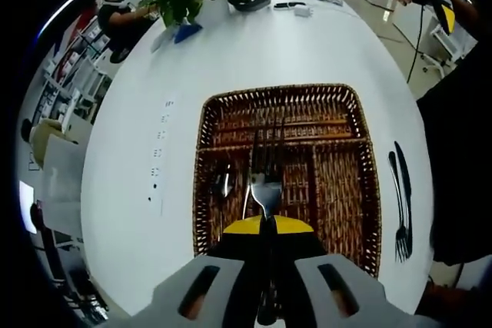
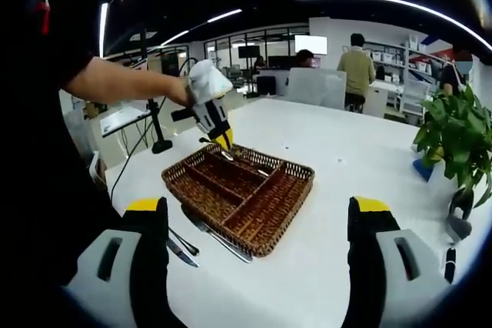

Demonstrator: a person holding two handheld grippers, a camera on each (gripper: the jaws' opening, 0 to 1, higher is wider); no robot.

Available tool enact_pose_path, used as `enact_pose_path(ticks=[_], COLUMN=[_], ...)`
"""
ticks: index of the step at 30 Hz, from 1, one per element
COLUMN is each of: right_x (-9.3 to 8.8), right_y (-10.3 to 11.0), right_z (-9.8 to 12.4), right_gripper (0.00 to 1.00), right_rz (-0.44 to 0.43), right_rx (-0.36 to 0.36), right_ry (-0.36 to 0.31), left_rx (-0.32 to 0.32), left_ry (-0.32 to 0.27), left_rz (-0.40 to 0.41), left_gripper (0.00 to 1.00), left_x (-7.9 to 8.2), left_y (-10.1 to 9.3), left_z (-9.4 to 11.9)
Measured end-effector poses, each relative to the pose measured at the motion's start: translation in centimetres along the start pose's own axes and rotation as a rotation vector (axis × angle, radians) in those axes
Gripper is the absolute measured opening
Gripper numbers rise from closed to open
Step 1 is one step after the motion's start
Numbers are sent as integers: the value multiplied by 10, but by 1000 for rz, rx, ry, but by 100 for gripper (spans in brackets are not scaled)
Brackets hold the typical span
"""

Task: Arrange the knives, forks, and spoons in their matching storage slots by inserting each utensil handle-first until every utensil is classified and aligned in the correct compartment

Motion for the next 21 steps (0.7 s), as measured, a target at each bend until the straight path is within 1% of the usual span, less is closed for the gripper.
enact_pose_path(ticks=[12, 14, 17, 21], right_x=[-1, -1, -1, 0], right_y=[2, 2, 2, 1], right_z=[2, 3, 3, 4], right_gripper=[100, 100, 100, 100], right_rz=[-3, -2, -1, -4], right_rx=[0, -1, -4, -6], right_ry=[12, 13, 14, 15], left_rx=[-2, -1, -4, -2], left_ry=[21, 27, 28, 49], left_rz=[12, -5, 13, 25], left_gripper=[0, 0, 0, 0], left_x=[-12, -13, -13, -17], left_y=[-1, -2, -2, -1], left_z=[-23, -27, -31, -41])
Point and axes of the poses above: the point that each gripper's makers call its tool centre point, and the gripper's own axes: z roughly backward along the fingers, y roughly to its left, x roughly out of its top, the point moved 8 cm from there along z, roughly backward along the fingers, and after that the axes turned 12 degrees about z, right-handed, at the moved point
